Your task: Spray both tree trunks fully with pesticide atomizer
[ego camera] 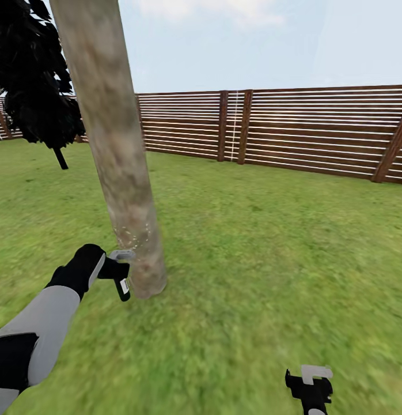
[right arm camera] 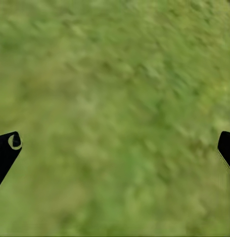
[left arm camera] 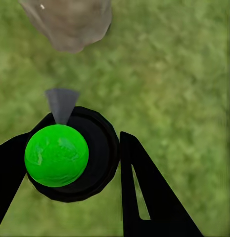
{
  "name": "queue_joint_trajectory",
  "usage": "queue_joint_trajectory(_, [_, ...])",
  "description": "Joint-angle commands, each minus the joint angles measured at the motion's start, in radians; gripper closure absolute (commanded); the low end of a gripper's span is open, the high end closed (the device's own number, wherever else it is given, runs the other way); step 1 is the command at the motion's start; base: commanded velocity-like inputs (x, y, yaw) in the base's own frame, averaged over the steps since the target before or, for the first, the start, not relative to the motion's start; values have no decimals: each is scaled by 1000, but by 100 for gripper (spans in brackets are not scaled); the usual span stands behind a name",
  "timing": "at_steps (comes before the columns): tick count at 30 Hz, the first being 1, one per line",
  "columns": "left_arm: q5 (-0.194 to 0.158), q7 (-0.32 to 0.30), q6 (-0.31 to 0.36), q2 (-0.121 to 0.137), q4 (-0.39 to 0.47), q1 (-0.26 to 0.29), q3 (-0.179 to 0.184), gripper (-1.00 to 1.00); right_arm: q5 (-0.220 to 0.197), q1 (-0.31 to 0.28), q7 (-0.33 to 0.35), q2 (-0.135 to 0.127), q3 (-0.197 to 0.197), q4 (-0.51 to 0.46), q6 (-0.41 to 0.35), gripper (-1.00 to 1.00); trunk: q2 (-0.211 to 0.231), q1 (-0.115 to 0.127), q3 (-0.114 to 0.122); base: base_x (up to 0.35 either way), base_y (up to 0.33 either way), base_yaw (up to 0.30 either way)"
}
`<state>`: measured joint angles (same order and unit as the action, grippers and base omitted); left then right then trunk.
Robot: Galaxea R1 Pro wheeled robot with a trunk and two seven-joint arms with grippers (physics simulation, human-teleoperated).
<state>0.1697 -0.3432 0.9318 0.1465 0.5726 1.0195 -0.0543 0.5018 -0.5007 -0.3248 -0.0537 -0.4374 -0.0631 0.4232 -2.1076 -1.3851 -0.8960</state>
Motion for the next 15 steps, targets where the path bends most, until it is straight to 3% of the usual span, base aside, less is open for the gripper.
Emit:
queue_joint_trajectory(1, [10,-8,4,-1,1,1,-5,100,11,-1,-4,0,-7,2,3,-100,0,0,-1,172,-234,1])
queue_joint_trajectory(15, [11,1,4,1,1,1,-8,100,11,-1,-4,-2,-7,1,3,-100,0,0,-1,39,-269,0])
